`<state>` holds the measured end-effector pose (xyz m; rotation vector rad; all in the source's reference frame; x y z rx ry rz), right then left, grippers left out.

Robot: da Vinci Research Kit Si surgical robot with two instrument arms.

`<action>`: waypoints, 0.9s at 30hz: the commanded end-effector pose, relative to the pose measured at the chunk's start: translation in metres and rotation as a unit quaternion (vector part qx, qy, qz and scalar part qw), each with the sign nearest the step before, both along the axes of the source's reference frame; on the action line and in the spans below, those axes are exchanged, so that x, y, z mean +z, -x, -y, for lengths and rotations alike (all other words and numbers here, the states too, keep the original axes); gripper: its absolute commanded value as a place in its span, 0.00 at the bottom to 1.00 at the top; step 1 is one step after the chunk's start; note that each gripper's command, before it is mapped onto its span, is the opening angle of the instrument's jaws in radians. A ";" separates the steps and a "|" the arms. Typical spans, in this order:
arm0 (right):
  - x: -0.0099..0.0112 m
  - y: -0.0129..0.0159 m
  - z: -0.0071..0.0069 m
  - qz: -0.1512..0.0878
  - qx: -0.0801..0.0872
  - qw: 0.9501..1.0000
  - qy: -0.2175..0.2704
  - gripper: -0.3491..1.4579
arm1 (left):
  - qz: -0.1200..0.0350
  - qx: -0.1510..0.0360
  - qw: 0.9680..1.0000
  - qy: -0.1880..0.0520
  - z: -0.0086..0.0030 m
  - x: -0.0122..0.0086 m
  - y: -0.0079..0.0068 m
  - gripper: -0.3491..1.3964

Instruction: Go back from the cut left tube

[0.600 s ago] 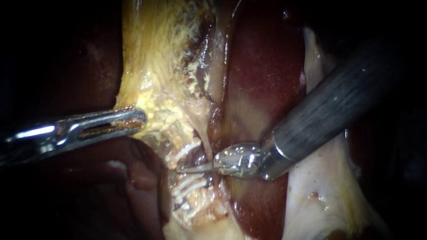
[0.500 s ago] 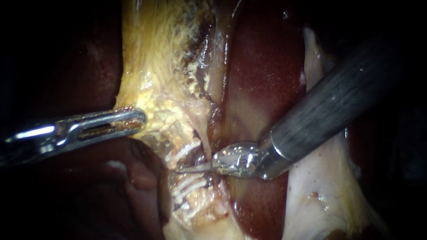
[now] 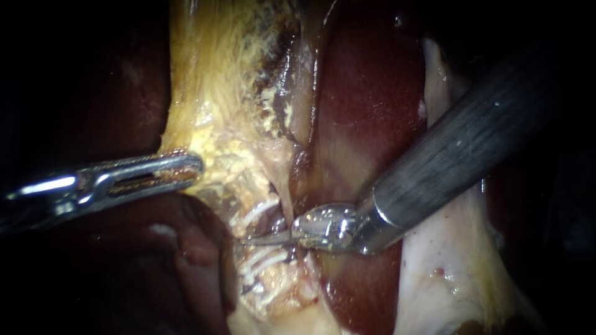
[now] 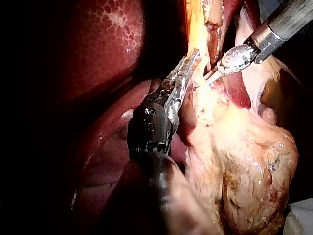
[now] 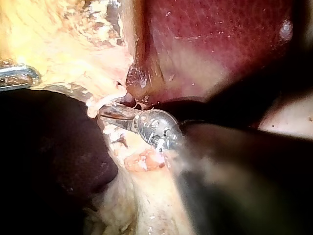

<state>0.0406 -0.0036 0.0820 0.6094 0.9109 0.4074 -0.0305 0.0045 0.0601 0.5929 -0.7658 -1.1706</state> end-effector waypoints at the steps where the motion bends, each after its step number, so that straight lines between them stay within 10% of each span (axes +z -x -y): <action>1: 0.0000 0.0000 -0.0001 0.001 0.003 1.000 0.002 0.53 | 0.000 0.000 1.000 0.000 0.0000 0.0000 0.0000 0.00; 20: -0.0021 0.0008 0.0004 -0.004 0.014 1.000 0.007 0.83 | 0.000 0.001 1.000 0.000 0.0000 0.0000 -0.0001 0.00; 27: -0.0047 0.0027 0.0002 -0.045 -0.014 0.997 0.068 0.96 | 0.000 0.000 1.000 0.001 -0.0002 0.0004 -0.0004 0.00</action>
